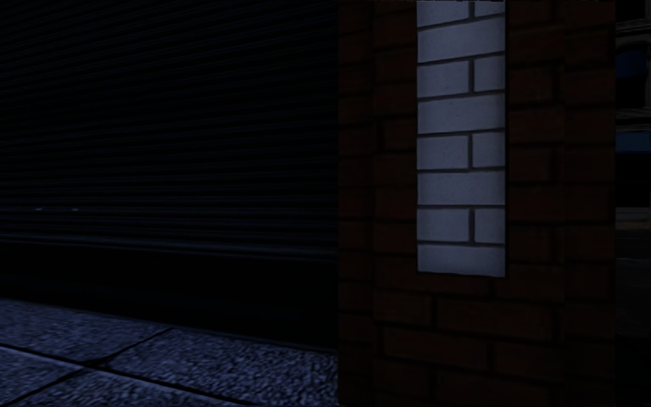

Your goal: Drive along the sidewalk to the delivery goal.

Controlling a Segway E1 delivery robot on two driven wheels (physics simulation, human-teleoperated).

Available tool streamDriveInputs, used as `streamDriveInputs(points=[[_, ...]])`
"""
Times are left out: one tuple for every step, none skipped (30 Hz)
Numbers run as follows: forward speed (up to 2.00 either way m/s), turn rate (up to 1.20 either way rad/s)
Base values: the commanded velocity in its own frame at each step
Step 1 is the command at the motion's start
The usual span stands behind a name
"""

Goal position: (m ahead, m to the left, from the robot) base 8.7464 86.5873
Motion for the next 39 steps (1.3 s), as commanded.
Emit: streamDriveInputs(points=[[0.97,0.69],[0.98,0.69],[0.99,0.69],[0.99,0.69],[0.99,0.72],[0.99,0.75],[0.99,0.76],[0.99,0.76],[0.99,0.76],[0.99,0.77],[0.99,0.77],[0.99,0.77],[0.99,0.77],[0.99,0.77],[0.99,0.77],[1.0,0.77],[1.0,0.77],[0.98,0.77],[0.67,0.74],[0.67,0.74],[0.0,0.0],[0.0,0.0],[0.0,0.0],[0.0,0.0],[0.0,0.0],[0.0,0.0],[0.0,0.0],[0.0,0.0],[0.0,0.0],[0.0,0.0],[0.0,0.0],[0.0,0.0],[0.0,0.0],[0.0,0.0],[0.0,0.0],[0.0,0.0],[0.0,0.0],[0.0,0.0],[0.0,0.0]])
